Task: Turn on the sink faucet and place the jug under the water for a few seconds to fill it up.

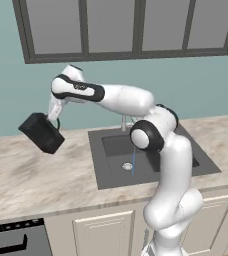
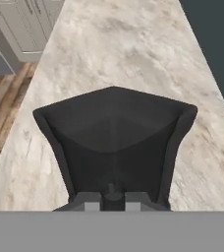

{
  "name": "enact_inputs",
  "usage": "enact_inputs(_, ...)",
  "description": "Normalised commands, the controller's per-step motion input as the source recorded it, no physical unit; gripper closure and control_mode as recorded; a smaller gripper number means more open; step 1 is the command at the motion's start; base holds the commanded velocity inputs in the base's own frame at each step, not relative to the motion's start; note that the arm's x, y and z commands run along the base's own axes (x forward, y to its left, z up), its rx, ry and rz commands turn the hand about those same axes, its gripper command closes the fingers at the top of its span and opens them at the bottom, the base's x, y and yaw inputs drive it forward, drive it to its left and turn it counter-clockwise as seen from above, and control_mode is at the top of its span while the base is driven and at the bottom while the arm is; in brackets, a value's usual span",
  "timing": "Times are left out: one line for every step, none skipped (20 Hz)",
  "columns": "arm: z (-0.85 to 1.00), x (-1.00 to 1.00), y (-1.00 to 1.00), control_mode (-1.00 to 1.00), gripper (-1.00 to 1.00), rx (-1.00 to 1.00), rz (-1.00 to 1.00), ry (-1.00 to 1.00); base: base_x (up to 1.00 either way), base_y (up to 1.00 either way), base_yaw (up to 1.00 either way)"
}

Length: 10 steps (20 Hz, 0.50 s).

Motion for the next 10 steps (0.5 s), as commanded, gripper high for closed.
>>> enact_inputs(0.12, -0.94, -0.32, -1.0, 1.0, 0.13, 0.0, -0.33, 0.0, 0.0, 0.0)
enact_inputs(0.11, -1.0, -0.34, -1.0, 1.0, 0.14, 0.0, -0.35, 0.0, 0.0, 0.0)
enact_inputs(0.18, -1.0, -0.36, -1.0, 1.0, 0.16, 0.0, -0.33, 0.0, 0.0, 0.0)
enact_inputs(0.18, -0.96, -0.36, -1.0, 1.0, 0.16, 0.0, -0.28, 0.0, 0.0, 0.0)
enact_inputs(0.14, -0.9, -0.48, -1.0, 1.0, 0.21, 0.0, -0.23, 0.0, 0.0, 0.0)
enact_inputs(0.11, -1.0, -0.43, -1.0, 1.0, 0.2, 0.0, -0.25, 0.0, 0.0, 0.0)
enact_inputs(0.18, -1.0, -0.36, -1.0, 1.0, 0.19, 0.0, -0.24, 0.0, 0.0, 0.0)
enact_inputs(0.28, -1.0, -0.41, -1.0, 1.0, 0.2, 0.0, -0.16, 0.0, 0.0, 0.0)
enact_inputs(0.37, -1.0, -0.43, -1.0, 1.0, 0.21, 0.0, -0.11, 0.0, 0.0, 0.0)
enact_inputs(0.5, -1.0, -0.53, -1.0, 1.0, 0.23, 0.0, -0.08, 0.0, 0.0, 0.0)
